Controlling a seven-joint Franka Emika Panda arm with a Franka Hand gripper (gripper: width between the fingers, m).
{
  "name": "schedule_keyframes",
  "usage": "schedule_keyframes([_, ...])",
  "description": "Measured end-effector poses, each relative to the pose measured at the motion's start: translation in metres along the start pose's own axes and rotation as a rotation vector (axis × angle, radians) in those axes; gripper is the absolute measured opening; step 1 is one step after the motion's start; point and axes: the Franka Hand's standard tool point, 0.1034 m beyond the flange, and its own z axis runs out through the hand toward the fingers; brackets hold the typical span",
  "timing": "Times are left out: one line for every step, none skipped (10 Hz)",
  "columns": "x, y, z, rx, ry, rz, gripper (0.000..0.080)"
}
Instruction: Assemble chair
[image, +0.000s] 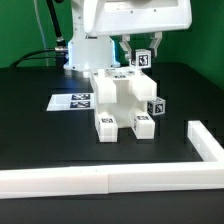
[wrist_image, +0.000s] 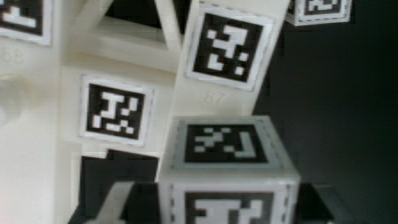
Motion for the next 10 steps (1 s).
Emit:
schedule_keyframes([0.0002,0.0011,0.0001,-0.002,0.004,-0.002,0.0290])
schedule_keyframes([0.0007,0.0024,0.0013,-0.005,0.009,-0.001,0.0290])
schedule_keyframes([-0.0003,0.0030,0.0041,-0.006,0.003,-0.001,0.0290])
schedule_keyframes([-0.0001,0.0040,0.0058,-0.007,0.001,-0.001,0.0290])
schedule_keyframes([-0.0001,0.0054,0.0072,-0.009,-0.002,-0.002,0.0290])
schedule_keyframes([0.0006,0.0059,0.0073,-0.009,-0.001,-0.001,0.0290])
schedule_keyframes([0.0009,0.0060,0.0074,-0.009,-0.001,-0.001,0.0290])
schedule_keyframes([0.0014,0.0064,0.0075,-0.010,0.000,-0.001,0.0290])
schedule_keyframes([0.0017,0.0066,0.0075,-0.010,0.000,-0.001,0.0290])
schedule_keyframes([0.0020,0.0067,0.0075,-0.011,0.002,-0.001,0.0290])
